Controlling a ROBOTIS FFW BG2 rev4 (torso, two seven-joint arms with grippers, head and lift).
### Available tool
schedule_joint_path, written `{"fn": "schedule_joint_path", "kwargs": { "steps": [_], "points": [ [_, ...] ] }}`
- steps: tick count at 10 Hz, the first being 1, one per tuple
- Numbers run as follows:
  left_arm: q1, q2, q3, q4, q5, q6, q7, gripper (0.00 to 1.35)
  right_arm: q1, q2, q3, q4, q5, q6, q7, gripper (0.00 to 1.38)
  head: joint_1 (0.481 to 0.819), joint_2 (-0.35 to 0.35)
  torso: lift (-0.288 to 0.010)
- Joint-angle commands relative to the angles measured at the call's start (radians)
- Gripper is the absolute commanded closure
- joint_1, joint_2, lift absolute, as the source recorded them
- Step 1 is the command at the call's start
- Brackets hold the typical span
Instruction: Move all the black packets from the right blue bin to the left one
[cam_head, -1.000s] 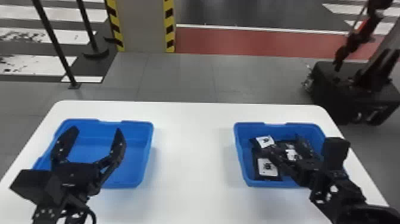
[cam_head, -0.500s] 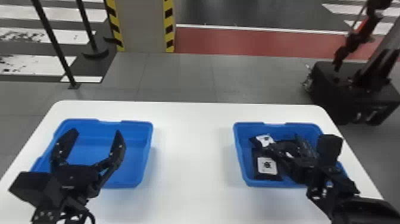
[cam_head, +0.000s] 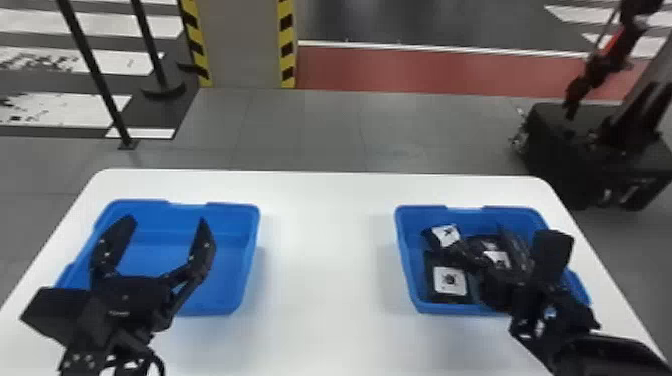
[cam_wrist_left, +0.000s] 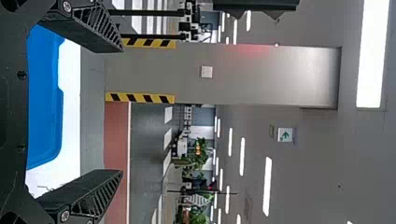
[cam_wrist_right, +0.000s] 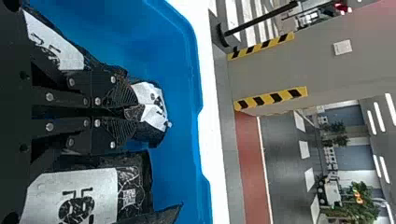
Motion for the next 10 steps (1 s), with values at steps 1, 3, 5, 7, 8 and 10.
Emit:
{"fn": "schedule_joint_path", "kwargs": {
  "steps": [1,3,5,7,8,10],
  "points": [
    [-0.002,-0.003,-0.003,0.0,0.004,0.0,0.0,0.1,0.081,0.014,-0.001,-0.063,-0.066,-0.118,-0.008,1.18,0.695,-0.039,-0.11],
    [-0.002,-0.003,-0.005,0.0,0.013,-0.002,0.0,0.1,0.169,0.016,-0.001,-0.156,-0.106,-0.199,-0.005,1.2,0.695,-0.031,-0.11],
    [-0.005,-0.003,-0.011,0.0,0.033,0.0,0.0,0.1,0.189,0.013,-0.001,-0.121,-0.123,-0.386,0.042,1.2,0.695,-0.029,-0.11],
    [-0.017,-0.003,-0.052,0.0,0.146,0.059,-0.02,0.1,0.073,-0.004,0.001,0.018,-0.087,-0.459,0.245,1.2,0.695,-0.022,-0.11],
    [-0.037,-0.003,-0.077,0.0,0.212,0.088,-0.049,0.1,0.037,-0.012,0.042,0.021,-0.075,-0.459,0.288,1.2,0.695,-0.02,-0.11],
    [-0.061,0.014,-0.115,-0.032,0.314,0.167,-0.091,0.1,-0.044,-0.018,0.161,0.028,-0.092,-0.454,0.363,1.2,0.695,-0.01,-0.11]
  ]
}}
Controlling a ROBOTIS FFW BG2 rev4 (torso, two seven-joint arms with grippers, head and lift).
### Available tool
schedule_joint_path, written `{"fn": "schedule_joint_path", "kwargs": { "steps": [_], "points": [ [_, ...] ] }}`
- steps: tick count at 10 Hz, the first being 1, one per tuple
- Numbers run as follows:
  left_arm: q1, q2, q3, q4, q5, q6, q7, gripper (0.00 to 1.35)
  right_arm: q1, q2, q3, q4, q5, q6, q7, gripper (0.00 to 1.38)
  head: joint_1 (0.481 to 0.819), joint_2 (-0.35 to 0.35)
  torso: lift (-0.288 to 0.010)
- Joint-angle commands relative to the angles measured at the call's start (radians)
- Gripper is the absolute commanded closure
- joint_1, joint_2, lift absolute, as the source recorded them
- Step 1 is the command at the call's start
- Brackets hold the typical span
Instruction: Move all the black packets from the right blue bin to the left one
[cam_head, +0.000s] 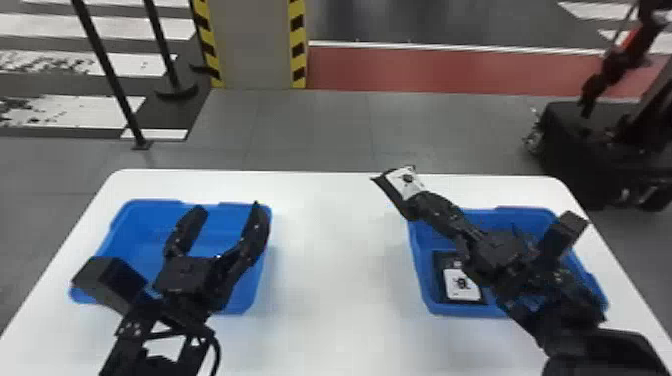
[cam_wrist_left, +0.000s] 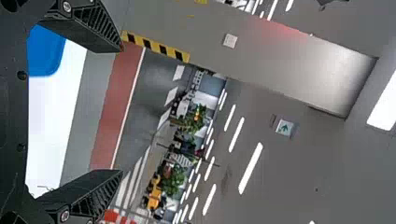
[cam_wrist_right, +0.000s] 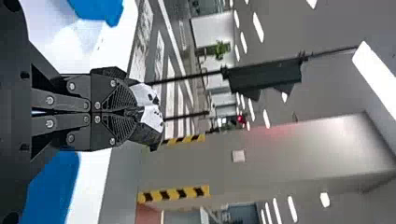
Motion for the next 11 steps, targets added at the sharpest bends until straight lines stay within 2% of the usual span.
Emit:
{"fn": "schedule_joint_path", "kwargs": {
  "steps": [1,4,5,7,11],
  "points": [
    [-0.005,0.004,-0.009,-0.06,0.043,0.106,-0.023,0.1,-0.054,-0.003,0.122,-0.006,-0.04,0.021,0.017,1.2,0.695,0.001,-0.11],
    [-0.024,0.008,0.0,-0.129,0.069,0.268,-0.084,0.1,-0.152,-0.009,0.34,0.006,-0.122,0.066,0.019,1.2,0.695,0.092,-0.11],
    [-0.041,0.011,0.0,-0.132,0.07,0.286,-0.104,0.1,-0.191,-0.011,0.394,0.023,-0.139,0.071,0.02,1.2,0.695,0.127,-0.11],
    [-0.064,0.011,0.0,-0.141,0.098,0.379,-0.132,0.1,-0.221,-0.012,0.452,0.021,-0.168,0.093,0.019,1.2,0.695,0.174,-0.11],
    [-0.078,0.005,0.026,-0.141,0.171,0.44,-0.135,0.13,-0.24,-0.019,0.567,0.043,-0.223,0.125,0.019,1.2,0.695,0.22,-0.11]
  ]
}}
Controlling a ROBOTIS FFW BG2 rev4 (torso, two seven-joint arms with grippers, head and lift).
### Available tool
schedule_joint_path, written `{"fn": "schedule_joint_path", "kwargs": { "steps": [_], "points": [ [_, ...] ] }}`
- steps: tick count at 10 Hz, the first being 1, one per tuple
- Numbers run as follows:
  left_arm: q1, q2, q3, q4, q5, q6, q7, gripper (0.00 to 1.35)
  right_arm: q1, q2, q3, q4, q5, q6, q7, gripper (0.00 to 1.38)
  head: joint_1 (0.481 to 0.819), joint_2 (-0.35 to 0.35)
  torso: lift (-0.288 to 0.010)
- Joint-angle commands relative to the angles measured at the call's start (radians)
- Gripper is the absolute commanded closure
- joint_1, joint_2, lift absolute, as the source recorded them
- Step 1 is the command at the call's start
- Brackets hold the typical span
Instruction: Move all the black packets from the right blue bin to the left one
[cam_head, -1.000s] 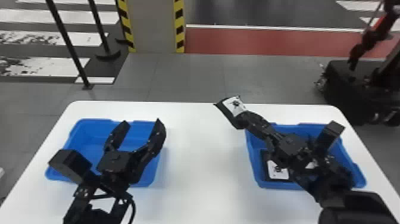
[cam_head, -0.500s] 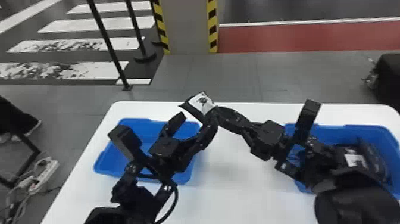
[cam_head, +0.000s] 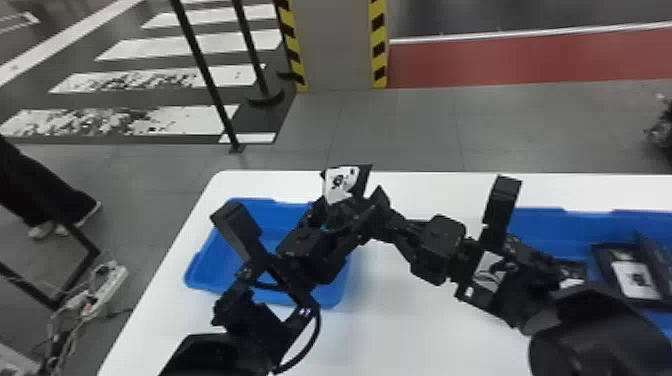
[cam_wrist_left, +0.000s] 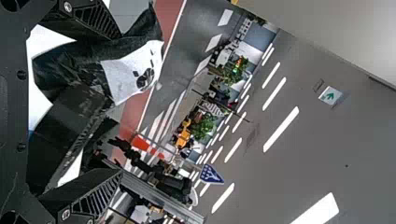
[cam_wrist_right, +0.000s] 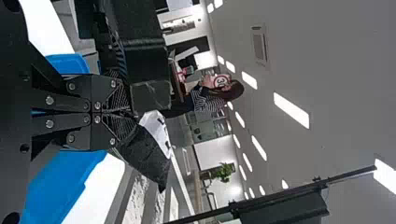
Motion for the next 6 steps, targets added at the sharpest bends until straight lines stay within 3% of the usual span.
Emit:
{"fn": "schedule_joint_path", "kwargs": {
  "steps": [1,2,3,4,5,6],
  "points": [
    [-0.002,-0.004,0.02,0.002,0.02,0.024,0.001,0.51,-0.009,-0.004,0.039,0.011,-0.017,0.012,0.0,1.2,0.695,0.228,-0.11],
    [0.015,-0.011,0.028,0.0,0.016,0.026,0.007,0.72,-0.007,-0.006,0.043,0.013,-0.018,0.02,0.0,1.2,0.695,0.245,-0.11],
    [0.018,-0.006,0.029,-0.02,-0.018,0.031,0.006,1.1,-0.002,-0.006,0.043,0.021,-0.029,0.017,0.0,1.2,0.695,0.261,-0.11],
    [0.01,0.008,0.023,-0.044,-0.052,0.097,0.006,1.23,-0.004,-0.006,0.043,0.023,-0.029,0.02,-0.001,1.2,0.695,0.265,-0.11],
    [0.003,0.019,0.013,-0.044,-0.047,0.115,0.006,1.23,-0.009,-0.006,0.043,0.023,-0.029,0.022,-0.001,1.2,0.695,0.265,-0.11],
    [0.008,0.012,0.02,-0.044,-0.043,0.093,0.006,1.23,-0.014,-0.006,0.042,0.028,-0.032,0.02,-0.001,1.2,0.695,0.261,-0.11]
  ]
}}
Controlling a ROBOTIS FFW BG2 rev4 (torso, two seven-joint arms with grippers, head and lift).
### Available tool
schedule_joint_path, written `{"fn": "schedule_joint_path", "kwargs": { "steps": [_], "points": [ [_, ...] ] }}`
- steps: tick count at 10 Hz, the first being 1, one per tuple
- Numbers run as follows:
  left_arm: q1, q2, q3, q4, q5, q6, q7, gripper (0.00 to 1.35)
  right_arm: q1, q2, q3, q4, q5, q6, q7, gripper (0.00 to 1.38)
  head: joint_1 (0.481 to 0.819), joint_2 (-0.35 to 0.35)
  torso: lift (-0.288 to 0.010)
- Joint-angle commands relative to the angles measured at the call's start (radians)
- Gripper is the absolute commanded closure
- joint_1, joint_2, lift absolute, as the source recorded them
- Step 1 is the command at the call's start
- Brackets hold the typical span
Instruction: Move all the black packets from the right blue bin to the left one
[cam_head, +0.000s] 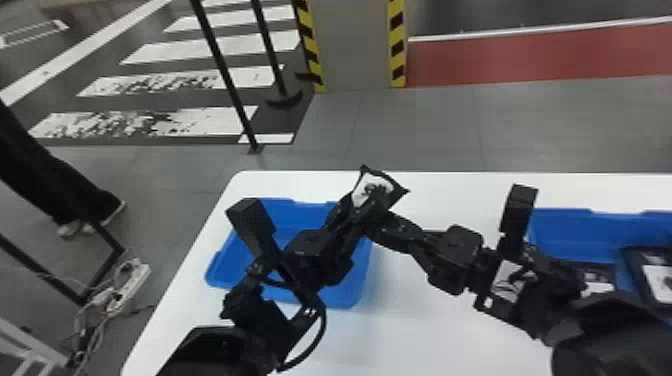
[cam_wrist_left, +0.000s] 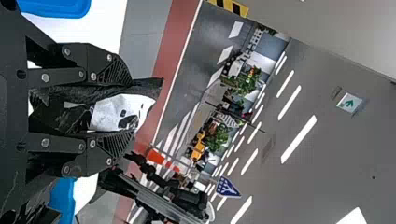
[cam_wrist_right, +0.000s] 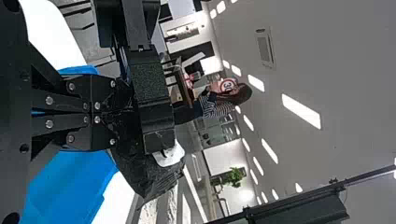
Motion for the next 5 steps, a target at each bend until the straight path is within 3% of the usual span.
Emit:
{"fn": "schedule_joint_path", "kwargs": {
  "steps": [1,2,3,4,5],
  "points": [
    [0.012,-0.018,0.021,0.0,0.006,-0.037,-0.002,1.23,-0.01,0.0,0.0,0.01,-0.006,0.001,-0.005,1.2,0.695,0.256,-0.11],
    [0.019,-0.027,0.033,0.0,0.001,-0.066,-0.002,1.23,-0.01,0.0,-0.002,0.01,-0.034,0.008,-0.015,1.15,0.695,0.259,-0.11],
    [0.022,-0.03,0.038,0.002,-0.003,-0.113,0.004,1.23,-0.008,0.002,-0.018,-0.005,-0.06,0.067,-0.015,0.7,0.695,0.264,-0.11],
    [0.022,-0.036,0.052,0.012,-0.022,-0.172,0.019,1.23,0.021,0.002,-0.084,-0.061,-0.028,0.074,-0.015,0.15,0.695,0.275,-0.11],
    [0.029,-0.036,0.07,0.022,-0.037,-0.223,0.036,1.23,0.056,0.002,-0.164,-0.132,0.038,0.077,-0.017,0.0,0.695,0.279,-0.11]
  ]
}}
